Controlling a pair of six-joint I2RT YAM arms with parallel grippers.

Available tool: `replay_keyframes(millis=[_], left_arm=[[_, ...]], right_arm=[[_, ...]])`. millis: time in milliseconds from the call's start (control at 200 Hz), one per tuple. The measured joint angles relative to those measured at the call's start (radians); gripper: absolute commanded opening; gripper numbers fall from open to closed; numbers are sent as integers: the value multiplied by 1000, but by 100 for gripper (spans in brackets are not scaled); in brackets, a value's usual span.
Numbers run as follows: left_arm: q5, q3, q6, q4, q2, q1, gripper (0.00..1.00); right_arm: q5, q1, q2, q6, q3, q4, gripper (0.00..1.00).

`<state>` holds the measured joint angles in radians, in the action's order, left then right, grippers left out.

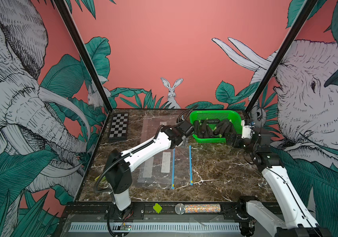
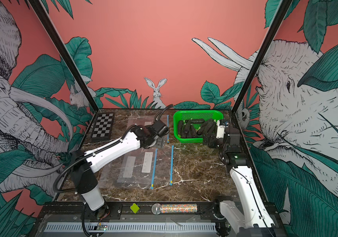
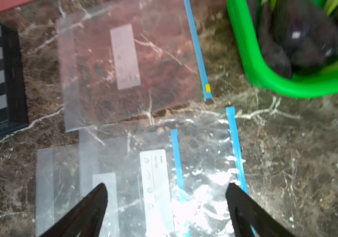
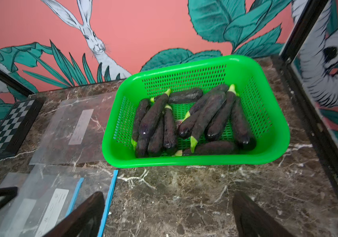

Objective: Place the eggplant in a zip-top bag and seal the zipper
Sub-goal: Pick up the zipper food storage bag.

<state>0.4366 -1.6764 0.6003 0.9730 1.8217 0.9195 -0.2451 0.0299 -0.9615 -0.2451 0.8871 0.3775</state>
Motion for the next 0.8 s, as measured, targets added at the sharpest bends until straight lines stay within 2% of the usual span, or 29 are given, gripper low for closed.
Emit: replay_keyframes(millis=[75,115,330,550,795], left_arm=[[-34,-74,19,54,89,25,85],[-51,-108,25,76,130,35,85],[-127,-238,44,136,308,87,83],[-193,-243,58,136,391,116,75],[-209,-250,63,144,451,116,74]], right_arm=[[-21,0,-24,-23,-8,-7,68],[-34,0,-29,-47,-28,-32,67],[-85,0,-60,-112,-106,-87,67],[-108,0,-71,-126,-116,-125,68],[-116,0,-72,-121,-116,-125,68]])
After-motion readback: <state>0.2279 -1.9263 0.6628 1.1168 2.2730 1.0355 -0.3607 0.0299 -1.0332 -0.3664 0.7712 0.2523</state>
